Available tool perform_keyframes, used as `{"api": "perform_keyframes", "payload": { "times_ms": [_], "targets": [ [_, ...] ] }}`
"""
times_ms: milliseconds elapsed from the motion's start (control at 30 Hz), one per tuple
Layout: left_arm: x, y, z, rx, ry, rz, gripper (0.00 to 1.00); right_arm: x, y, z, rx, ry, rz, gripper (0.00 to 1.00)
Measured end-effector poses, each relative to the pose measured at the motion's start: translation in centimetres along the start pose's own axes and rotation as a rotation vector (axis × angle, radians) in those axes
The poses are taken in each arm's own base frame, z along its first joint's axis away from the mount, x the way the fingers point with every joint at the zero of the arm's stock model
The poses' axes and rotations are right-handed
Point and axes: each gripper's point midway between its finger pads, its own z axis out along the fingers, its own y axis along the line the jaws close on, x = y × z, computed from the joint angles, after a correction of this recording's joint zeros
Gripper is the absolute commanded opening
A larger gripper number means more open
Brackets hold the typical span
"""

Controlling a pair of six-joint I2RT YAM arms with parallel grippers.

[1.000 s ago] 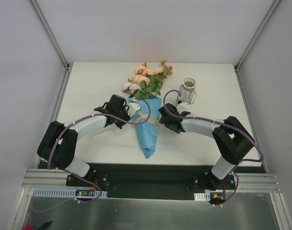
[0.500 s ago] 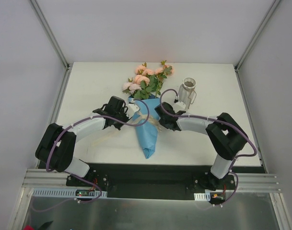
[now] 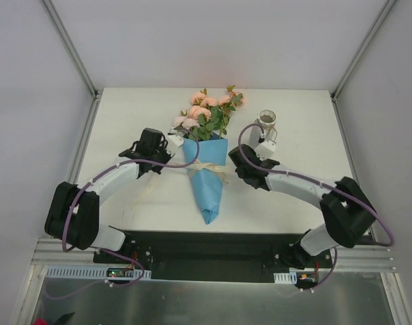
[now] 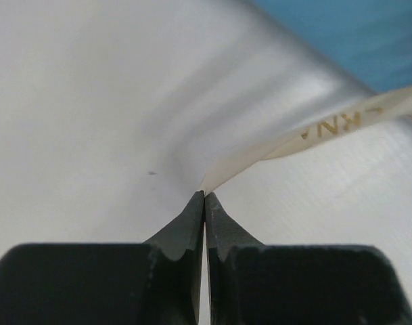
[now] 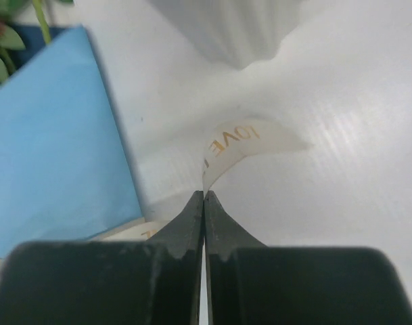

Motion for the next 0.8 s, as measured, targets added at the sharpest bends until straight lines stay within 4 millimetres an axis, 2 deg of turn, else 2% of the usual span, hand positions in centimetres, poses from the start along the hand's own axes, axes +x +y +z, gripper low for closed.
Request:
{"api": "perform_keyframes", "payload": {
  "times_ms": [133, 200, 267, 500, 633, 767, 800],
  "targets": [
    [0.4, 4.7, -1.2, -0.121, -0.002, -0.098, 0.0, -3.9, -2.2, -3.0, -0.012, -0.114, 0.041, 0.01],
    [1.0, 6.7, -1.9, -0.179, 0.005, -0.138, 0.0, -5.4, -3.7, -3.8, -0.001, -0.161, 0.066, 0.01],
    [2.0, 8.7, -2.6, -0.239, 0.02, -0.181, 0.0, -6.4, -5.9, -4.1, 0.038, -0.195, 0.08, 0.01],
    [4.5, 12.5, -4.8, -0.396, 0.074, -0.26, 0.0, -8.0, -13.0, -4.2, 0.207, -0.246, 0.09, 0.01],
    [6.3, 14.2, -5.9, -0.488, 0.123, -0.315, 0.0, -9.9, -15.3, -5.4, 0.268, -0.298, 0.097, 0.01],
    [8.5, 16.1, -7.3, -0.582, 0.174, -0.381, 0.0, -11.6, -16.8, -6.8, 0.32, -0.342, 0.089, 0.02],
    [9.1, 16.6, -7.7, -0.606, 0.186, -0.401, 0.0, -12.0, -17.0, -7.1, 0.329, -0.353, 0.088, 0.16]
  ]
}}
